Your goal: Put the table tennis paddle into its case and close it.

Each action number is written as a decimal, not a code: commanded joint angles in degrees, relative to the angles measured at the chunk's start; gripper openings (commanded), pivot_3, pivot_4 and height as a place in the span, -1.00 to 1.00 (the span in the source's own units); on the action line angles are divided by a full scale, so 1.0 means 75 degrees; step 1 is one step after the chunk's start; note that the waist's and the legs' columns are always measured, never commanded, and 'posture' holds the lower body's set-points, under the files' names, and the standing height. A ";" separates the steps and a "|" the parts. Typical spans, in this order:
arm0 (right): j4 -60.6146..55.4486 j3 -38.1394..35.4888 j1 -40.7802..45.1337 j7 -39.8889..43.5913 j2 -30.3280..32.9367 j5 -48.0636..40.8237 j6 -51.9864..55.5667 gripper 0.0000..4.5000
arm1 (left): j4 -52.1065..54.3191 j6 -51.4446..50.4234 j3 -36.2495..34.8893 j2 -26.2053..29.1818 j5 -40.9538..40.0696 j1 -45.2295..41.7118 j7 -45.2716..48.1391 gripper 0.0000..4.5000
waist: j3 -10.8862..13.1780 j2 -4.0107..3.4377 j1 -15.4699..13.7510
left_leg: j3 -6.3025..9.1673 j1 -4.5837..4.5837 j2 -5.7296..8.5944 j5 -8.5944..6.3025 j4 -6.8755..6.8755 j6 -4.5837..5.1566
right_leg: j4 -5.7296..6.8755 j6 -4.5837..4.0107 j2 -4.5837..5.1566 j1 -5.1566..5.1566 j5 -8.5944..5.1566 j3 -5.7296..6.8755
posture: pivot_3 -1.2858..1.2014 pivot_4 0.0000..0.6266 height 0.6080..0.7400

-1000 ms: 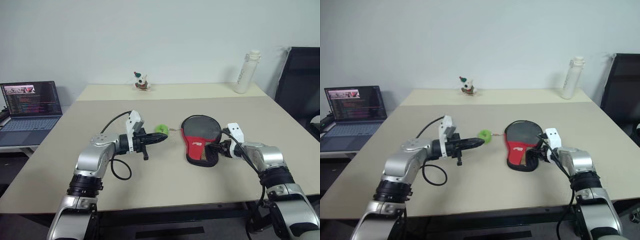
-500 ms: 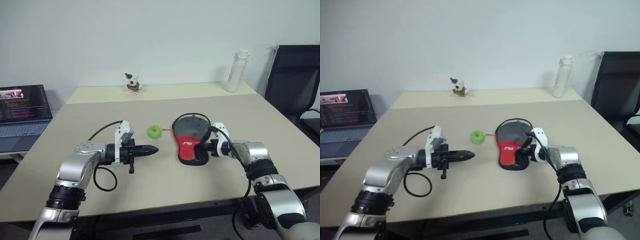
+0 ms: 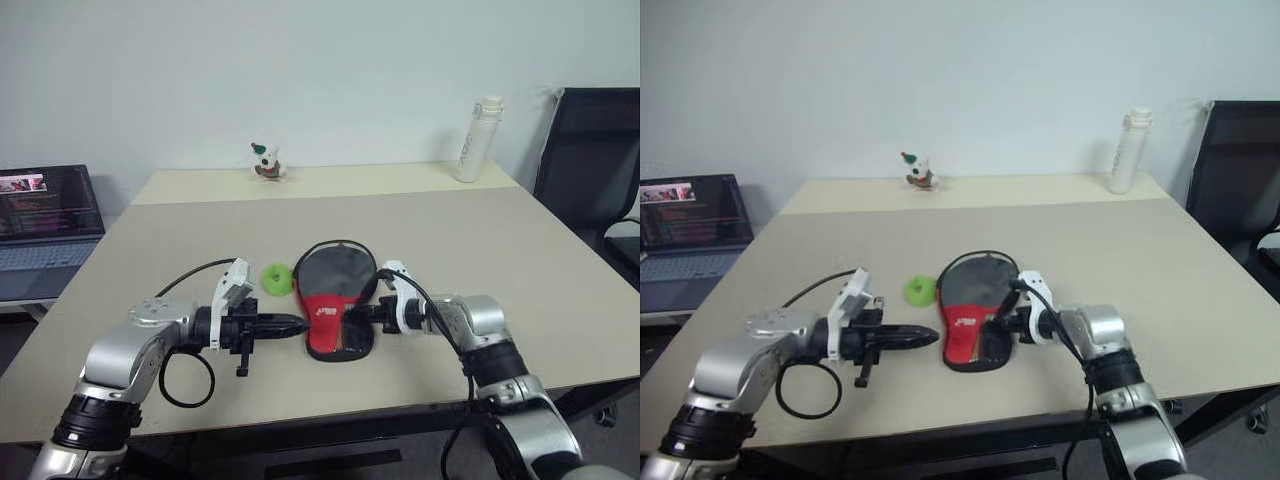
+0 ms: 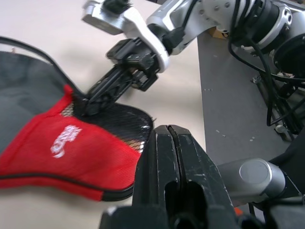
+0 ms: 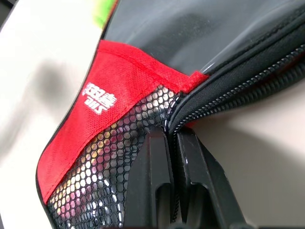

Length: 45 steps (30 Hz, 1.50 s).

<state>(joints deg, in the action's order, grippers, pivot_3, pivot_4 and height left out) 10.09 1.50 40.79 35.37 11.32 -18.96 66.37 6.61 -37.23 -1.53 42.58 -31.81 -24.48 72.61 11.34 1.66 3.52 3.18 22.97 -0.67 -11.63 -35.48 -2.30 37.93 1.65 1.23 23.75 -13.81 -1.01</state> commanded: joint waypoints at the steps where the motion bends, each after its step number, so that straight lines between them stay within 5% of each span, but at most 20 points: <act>1: -0.1532 -0.0262 -0.0543 -0.0303 0.0146 -0.0463 0.1045 -0.99 | 0.0276 0.0000 -0.0091 0.0075 -0.0221 -0.0027 0.0012 -1.00 | 0.0000 -0.0001 -0.0048 | 0.0000 0.0002 0.0000 0.0000 0.0001 -0.0001 | 0.0000 -0.0002 0.0000 0.0001 -0.0001 0.0000 | 0.03 -0.52 1.00; 11: -0.3662 -0.1215 -0.1641 -0.1173 -0.0077 -0.1052 0.2705 -0.99 | -0.0122 0.0245 0.0234 -0.0012 -0.0103 -0.0354 0.0219 -1.00 | 0.0000 0.0000 -0.0092 | -0.0003 0.0000 -0.0001 -0.0001 0.0000 -0.0001 | 0.0000 -0.0006 -0.0003 0.0001 -0.0005 0.0001 | 0.03 -0.52 1.00; 28: -0.4172 -0.1592 -0.2307 -0.1906 -0.0486 -0.1114 0.2991 -0.99 | -0.0350 0.0560 0.0379 0.0049 0.0000 -0.0374 0.0306 -1.00 | 0.0000 0.0001 -0.0089 | -0.0004 0.0001 -0.0001 -0.0001 0.0004 0.0000 | -0.0007 -0.0011 -0.0003 0.0001 -0.0008 0.0001 | 0.03 -0.52 1.00; 36: -0.5117 -0.1758 -0.2450 -0.1926 -0.0214 -0.1434 0.3426 0.04 | -0.0282 0.0482 0.0225 0.0032 -0.0025 -0.0167 0.0080 -1.00 | 0.0000 0.0001 -0.0095 | -0.0002 0.0000 -0.0002 -0.0002 0.0005 0.0000 | -0.0008 -0.0011 -0.0004 0.0000 -0.0008 0.0002 | 0.03 -0.52 1.00; 42: -0.6123 -0.1355 -0.2037 -0.1078 0.0741 -0.2149 0.2888 0.92 | -0.0478 0.0186 0.0000 0.0008 -0.0053 -0.0166 -0.0470 -1.00 | 0.0002 0.0000 -0.0098 | -0.0002 0.0003 -0.0002 -0.0002 0.0005 0.0000 | -0.0015 -0.0011 -0.0002 0.0000 -0.0009 0.0003 | 0.03 -0.52 1.00; 45: -0.6017 -0.1154 -0.1578 -0.0739 0.0837 -0.2296 0.1976 0.98 | -0.0768 0.0127 -0.0107 -0.0114 0.0056 -0.0293 -0.0895 -1.00 | 0.0002 0.0001 -0.0044 | -0.0003 -0.0004 -0.0007 -0.0003 0.0005 0.0001 | -0.0014 -0.0011 -0.0008 -0.0001 -0.0008 0.0003 | 0.03 -0.52 1.00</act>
<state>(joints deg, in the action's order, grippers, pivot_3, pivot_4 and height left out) -33.66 -8.07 27.30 28.09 17.68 -34.67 85.62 1.22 -36.07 -0.52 42.18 -31.31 -25.54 67.25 11.35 1.66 3.19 3.16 22.94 -0.75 -11.65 -35.44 -2.29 37.83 1.57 1.15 23.74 -13.87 -0.97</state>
